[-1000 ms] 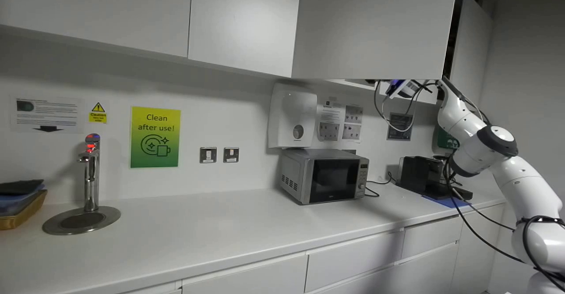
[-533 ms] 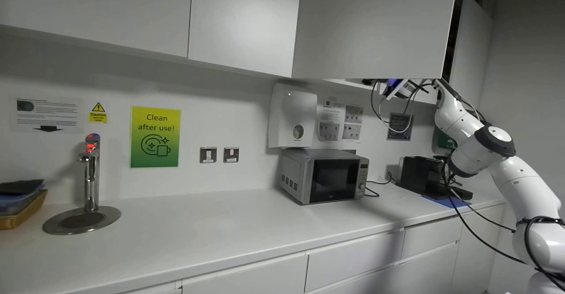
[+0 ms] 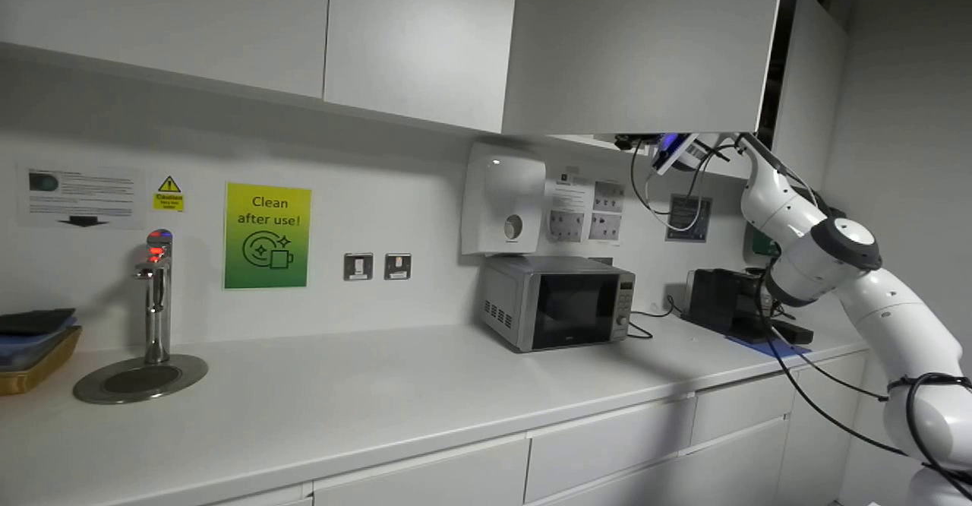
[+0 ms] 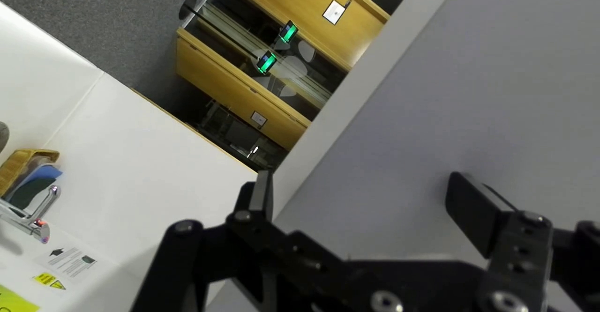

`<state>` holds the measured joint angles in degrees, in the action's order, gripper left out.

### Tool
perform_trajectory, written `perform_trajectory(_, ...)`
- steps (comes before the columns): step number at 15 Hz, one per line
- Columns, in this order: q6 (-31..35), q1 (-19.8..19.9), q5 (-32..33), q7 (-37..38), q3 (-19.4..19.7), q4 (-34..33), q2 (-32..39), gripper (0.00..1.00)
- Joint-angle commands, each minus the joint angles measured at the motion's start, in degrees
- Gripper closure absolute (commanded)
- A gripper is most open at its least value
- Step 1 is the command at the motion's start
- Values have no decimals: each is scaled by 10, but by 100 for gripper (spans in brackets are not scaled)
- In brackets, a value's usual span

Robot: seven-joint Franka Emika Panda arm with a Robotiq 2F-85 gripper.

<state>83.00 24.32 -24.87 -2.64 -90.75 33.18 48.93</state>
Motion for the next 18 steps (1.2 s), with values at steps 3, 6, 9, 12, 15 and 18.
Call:
perform_trajectory(3, -25, -31, 10, 17, 11, -37, 1, 0)
perform_trajectory(6, -29, -39, 10, 17, 16, -40, 2, 0)
perform_trajectory(9, -34, -47, 11, 18, 21, -42, 2, 0)
perform_trajectory(12, -39, -57, 11, 17, 27, -46, 1, 0)
perform_trajectory(15, -40, -66, 11, 18, 32, -49, 2, 0)
perform_trajectory(18, -41, -73, 13, 18, 36, -51, 2, 0)
